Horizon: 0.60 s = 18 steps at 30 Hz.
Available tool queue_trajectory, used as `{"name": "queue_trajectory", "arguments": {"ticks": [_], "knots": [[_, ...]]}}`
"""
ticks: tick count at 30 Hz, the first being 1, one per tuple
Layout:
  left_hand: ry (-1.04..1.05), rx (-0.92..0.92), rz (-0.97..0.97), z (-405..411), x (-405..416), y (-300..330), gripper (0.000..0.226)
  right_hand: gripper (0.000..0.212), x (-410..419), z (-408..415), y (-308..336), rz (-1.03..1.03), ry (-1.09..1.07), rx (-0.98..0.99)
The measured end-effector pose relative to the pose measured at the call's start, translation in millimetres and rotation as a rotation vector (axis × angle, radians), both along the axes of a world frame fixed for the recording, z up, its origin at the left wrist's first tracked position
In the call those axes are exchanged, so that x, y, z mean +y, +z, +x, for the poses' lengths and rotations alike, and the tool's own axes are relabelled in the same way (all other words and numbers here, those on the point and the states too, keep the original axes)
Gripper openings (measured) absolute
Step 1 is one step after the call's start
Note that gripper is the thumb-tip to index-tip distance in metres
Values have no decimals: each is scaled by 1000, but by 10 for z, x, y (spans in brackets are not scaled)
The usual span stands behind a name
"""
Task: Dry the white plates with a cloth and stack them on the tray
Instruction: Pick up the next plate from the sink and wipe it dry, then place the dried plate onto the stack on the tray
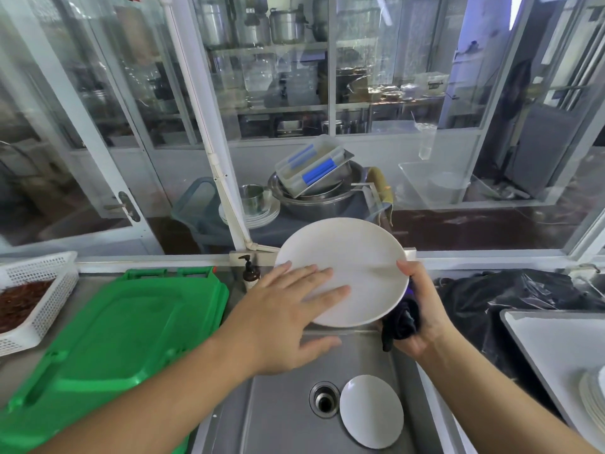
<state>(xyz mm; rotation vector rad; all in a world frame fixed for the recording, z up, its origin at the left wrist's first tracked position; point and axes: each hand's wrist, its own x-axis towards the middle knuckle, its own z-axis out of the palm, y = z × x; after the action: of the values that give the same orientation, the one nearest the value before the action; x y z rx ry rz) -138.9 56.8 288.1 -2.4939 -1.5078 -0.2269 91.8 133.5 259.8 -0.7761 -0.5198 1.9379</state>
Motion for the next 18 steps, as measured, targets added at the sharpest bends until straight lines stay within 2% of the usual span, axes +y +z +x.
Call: {"name": "queue_trajectory", "arguments": {"ticks": [3, 5, 6, 8, 9, 11, 13, 18], "knots": [[54, -285, 94, 60, 14, -101, 64, 65, 46, 123, -68, 2, 3, -11], [167, -560, 128, 83, 38, -214, 61, 60, 54, 195, -104, 6, 8, -26], [264, -740, 73, 106, 48, -272, 63, 59, 49, 227, -122, 3, 5, -27], [494, -1179, -161, 196, 54, -357, 68, 67, 28, 301, -181, -17, -8, -38], [584, -1436, -312, 239, 62, -379, 62, 71, 10, 337, -210, -23, -14, -57], [666, -1843, -527, 275, 88, -465, 25, 72, -69, 400, -252, -17, -19, -96], [679, -1933, -626, 294, 82, -517, 22, 68, -164, 454, -289, -8, 5, -130], [584, -1891, -805, 346, 80, -608, 27, 58, -385, 620, -356, -51, -17, -208]]}}
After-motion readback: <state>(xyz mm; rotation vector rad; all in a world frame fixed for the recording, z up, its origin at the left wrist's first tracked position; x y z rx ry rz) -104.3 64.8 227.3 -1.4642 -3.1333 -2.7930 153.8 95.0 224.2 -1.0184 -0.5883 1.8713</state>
